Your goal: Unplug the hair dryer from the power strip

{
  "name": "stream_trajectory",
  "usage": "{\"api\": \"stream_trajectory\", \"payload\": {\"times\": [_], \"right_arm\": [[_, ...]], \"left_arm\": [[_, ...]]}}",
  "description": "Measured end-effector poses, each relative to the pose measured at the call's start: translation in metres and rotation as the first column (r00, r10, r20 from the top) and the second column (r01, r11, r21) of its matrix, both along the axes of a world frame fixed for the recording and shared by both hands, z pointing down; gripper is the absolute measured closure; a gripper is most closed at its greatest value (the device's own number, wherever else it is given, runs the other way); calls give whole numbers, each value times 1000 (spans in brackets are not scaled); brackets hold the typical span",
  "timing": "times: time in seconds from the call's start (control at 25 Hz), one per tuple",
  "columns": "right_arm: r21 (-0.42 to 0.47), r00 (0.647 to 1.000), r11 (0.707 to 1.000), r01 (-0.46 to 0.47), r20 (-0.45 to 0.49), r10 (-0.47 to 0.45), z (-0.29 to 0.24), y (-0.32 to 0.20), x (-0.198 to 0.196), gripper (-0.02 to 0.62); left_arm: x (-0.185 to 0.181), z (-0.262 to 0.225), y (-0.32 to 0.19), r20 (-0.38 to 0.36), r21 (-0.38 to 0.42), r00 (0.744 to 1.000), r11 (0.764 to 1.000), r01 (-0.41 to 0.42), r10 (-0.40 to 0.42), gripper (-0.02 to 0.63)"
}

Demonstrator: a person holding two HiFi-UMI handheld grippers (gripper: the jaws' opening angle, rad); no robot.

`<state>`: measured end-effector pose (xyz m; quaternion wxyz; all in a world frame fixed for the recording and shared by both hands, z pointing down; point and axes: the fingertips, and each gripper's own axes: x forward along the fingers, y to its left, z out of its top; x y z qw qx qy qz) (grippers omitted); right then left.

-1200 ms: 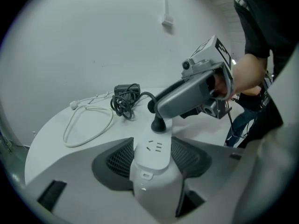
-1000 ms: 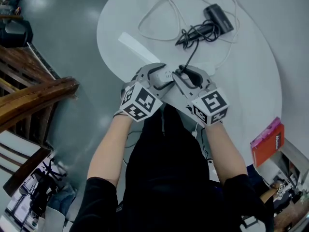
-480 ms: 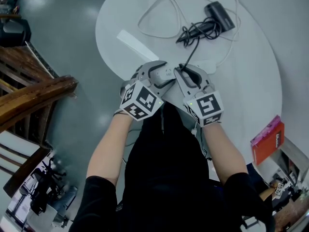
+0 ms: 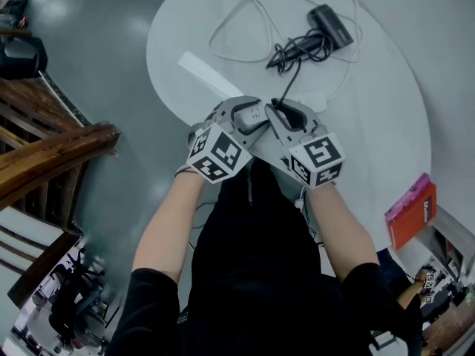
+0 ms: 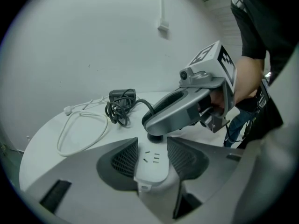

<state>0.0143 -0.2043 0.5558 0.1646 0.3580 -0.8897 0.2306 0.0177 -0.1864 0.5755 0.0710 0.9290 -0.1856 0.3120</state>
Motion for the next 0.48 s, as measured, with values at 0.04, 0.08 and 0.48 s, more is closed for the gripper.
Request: {"api": "stream_trajectory", "payload": {"times": [0.04,0.08,0.48], "right_arm": [[3,1000,1000,-2,-5,2,-1,0,0,523],[4,1000,1000,-6,-9,6,-1,0,0,523],[-22,999,999,-40,-14,40,-3,-3,-2,526]], "left_arm": [[0,0,0,-2,2,1000,1000,0,0,405],[0,0,1,-3,4,1000,1000,0,0,405],[-1,1,1,15,2,1000,1000,-24,24,408]]}}
